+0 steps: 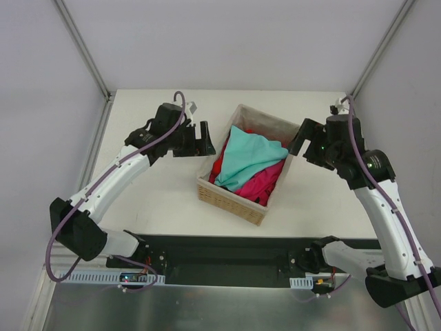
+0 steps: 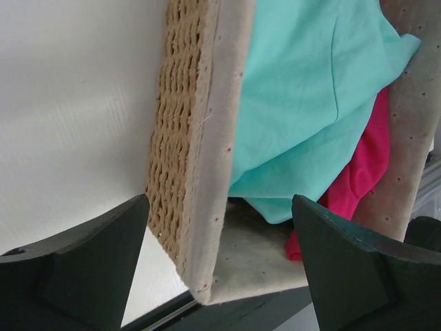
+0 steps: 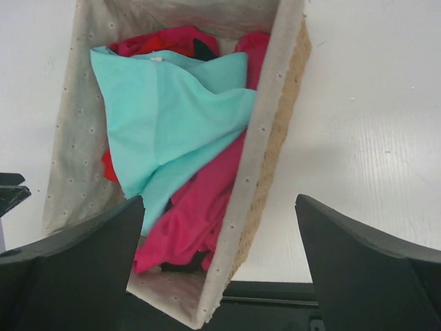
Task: Fold and stack the t-shirts
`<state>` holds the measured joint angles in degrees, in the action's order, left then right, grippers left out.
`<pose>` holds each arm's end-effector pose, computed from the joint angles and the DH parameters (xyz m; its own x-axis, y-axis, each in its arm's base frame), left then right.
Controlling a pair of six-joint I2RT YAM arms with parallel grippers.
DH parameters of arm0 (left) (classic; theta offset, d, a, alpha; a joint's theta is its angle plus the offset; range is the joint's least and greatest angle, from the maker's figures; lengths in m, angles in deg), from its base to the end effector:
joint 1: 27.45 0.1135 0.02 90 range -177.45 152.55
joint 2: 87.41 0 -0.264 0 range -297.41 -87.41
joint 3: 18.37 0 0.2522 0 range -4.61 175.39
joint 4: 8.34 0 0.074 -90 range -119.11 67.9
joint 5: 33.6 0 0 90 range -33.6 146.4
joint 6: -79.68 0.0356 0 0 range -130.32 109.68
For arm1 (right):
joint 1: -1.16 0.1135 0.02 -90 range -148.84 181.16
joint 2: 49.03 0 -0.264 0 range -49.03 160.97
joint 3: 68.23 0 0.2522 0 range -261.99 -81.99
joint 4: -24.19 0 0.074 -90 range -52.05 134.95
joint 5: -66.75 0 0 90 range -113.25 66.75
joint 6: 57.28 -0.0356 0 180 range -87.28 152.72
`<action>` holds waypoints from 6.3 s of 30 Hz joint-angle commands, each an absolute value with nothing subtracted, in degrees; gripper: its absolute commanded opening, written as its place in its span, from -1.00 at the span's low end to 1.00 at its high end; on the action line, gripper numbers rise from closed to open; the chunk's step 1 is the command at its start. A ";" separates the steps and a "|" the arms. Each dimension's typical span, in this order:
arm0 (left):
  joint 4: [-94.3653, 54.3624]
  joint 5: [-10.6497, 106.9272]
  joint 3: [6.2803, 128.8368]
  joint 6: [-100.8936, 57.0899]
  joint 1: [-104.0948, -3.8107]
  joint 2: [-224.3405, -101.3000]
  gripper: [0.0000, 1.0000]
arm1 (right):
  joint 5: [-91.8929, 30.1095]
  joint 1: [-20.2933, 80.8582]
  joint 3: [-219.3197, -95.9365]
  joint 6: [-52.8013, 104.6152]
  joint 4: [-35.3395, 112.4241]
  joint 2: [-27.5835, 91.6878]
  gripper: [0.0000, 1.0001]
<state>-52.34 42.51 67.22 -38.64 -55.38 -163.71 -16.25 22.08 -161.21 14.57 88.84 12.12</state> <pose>0.2572 -0.1460 0.3489 -0.7413 -0.1282 -0.6588 0.3151 0.8002 -0.5103 0.1872 0.0669 0.4185 -0.5617 0.1163 -0.8191 -0.0882 0.9760 0.1990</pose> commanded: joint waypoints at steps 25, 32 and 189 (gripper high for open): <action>-67.01 60.88 89.96 -23.77 -64.54 -187.07 0.18 | -13.93 21.63 -161.80 13.30 94.64 12.41 0.92; -67.37 62.38 90.83 -22.54 -64.63 -189.36 -0.20 | -12.97 21.63 -160.66 13.65 95.16 12.32 0.92; -58.76 65.81 90.99 -43.29 -66.45 -178.26 0.65 | -19.66 11.97 -159.69 21.12 97.01 10.48 0.92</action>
